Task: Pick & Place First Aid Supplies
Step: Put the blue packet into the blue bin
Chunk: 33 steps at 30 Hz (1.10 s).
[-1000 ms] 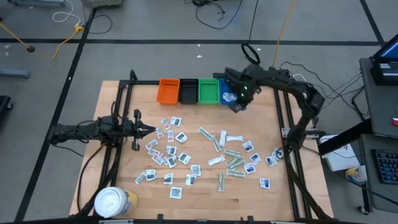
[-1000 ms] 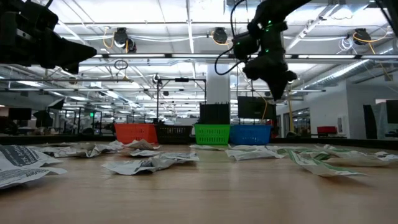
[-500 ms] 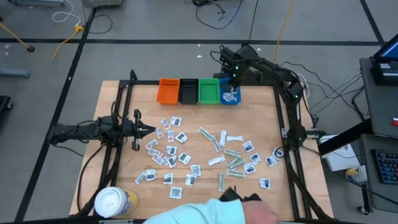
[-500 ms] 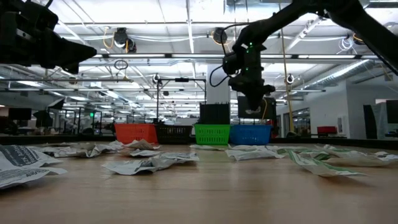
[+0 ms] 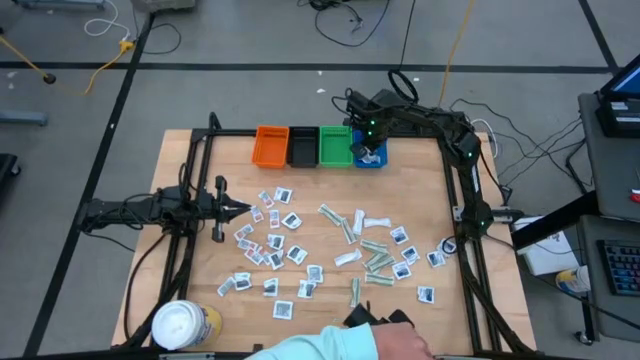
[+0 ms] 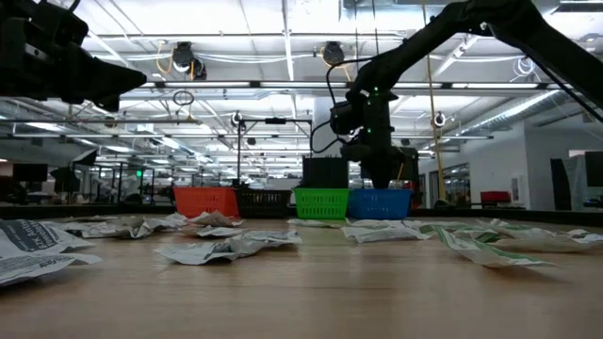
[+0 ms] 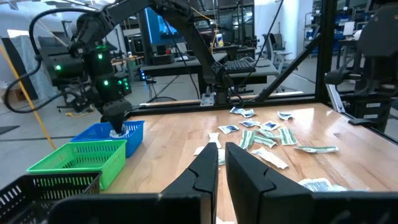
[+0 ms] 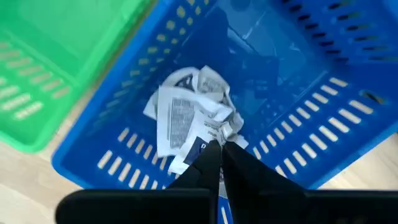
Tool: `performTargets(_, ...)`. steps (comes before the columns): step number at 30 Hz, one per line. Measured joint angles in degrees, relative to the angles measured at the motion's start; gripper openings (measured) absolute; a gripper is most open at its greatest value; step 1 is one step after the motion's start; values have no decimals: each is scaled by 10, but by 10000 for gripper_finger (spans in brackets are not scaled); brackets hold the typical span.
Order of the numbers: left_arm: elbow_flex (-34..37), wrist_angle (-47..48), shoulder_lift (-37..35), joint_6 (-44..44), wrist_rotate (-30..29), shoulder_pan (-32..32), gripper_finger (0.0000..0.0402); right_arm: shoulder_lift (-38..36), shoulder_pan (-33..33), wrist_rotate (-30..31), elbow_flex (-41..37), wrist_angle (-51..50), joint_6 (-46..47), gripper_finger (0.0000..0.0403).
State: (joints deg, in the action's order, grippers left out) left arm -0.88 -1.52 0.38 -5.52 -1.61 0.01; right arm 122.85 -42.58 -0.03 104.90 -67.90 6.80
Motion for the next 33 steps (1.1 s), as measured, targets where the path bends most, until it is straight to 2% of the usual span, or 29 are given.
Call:
performTargets(6,0,0,0,0,0,0,37,0,3,2,-4,13,-4,36)
performTargets(14,0,0,0,0,0,0,37,-4,3,2,-4,13,2,143)
performTargets(18,0,0,0,0,0,0,37,-28,3,0,-5,11,22,176)
performTargets(33,0,0,0,0,0,0,37,-115,13,-1,-6,-22,195,174)
